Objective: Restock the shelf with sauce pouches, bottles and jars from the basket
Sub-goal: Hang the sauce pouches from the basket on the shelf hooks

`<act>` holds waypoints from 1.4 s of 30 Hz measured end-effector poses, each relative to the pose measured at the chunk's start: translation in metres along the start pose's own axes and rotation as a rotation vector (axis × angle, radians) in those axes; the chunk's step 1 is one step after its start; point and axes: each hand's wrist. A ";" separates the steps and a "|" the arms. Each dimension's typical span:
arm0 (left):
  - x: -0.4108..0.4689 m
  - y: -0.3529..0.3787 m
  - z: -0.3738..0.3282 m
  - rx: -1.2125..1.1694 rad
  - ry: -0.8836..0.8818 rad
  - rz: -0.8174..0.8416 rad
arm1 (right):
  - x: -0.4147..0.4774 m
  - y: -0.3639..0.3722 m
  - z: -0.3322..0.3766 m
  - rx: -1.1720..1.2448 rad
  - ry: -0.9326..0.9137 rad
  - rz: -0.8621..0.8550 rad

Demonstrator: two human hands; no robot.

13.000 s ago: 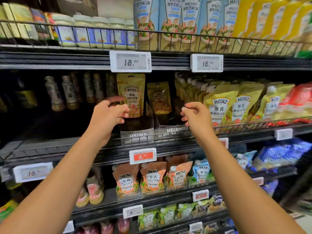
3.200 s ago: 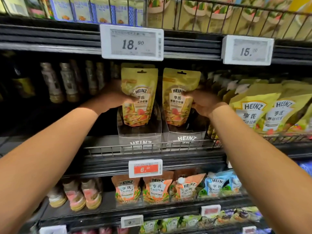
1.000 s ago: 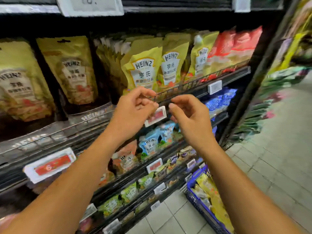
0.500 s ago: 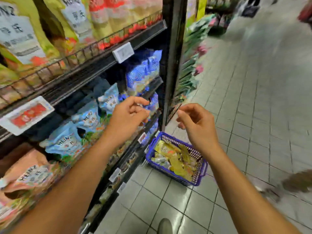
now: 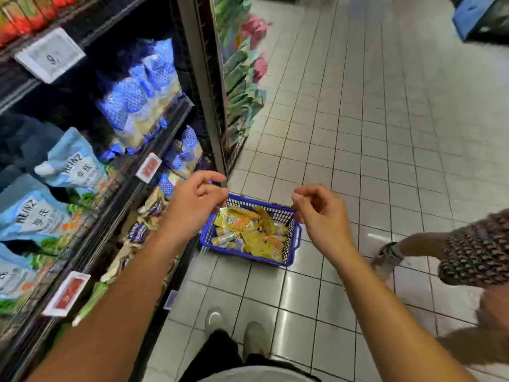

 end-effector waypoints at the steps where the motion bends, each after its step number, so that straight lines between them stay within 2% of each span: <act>1: 0.003 0.002 0.005 0.000 -0.011 0.007 | 0.001 -0.001 -0.006 0.003 0.021 -0.013; 14: 0.084 0.018 0.082 -0.051 -0.242 0.109 | 0.049 0.028 -0.072 -0.011 0.250 -0.083; 21: 0.157 0.011 0.135 -0.009 -0.417 0.182 | 0.103 0.061 -0.111 -0.028 0.427 -0.047; 28: 0.215 0.015 0.179 0.111 -0.537 0.256 | 0.140 0.071 -0.155 -0.033 0.565 -0.088; 37: 0.264 0.066 0.264 0.185 -0.754 0.315 | 0.180 0.056 -0.253 -0.108 0.728 -0.095; 42: 0.284 0.107 0.335 0.212 -0.832 0.296 | 0.200 0.049 -0.338 -0.197 0.814 -0.002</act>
Point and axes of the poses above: each hand's wrist, its own x-axis towards the middle knuckle, its own y-axis out of the palm, z = x × y, and after that the axes turned 4 degrees about x, right-handed
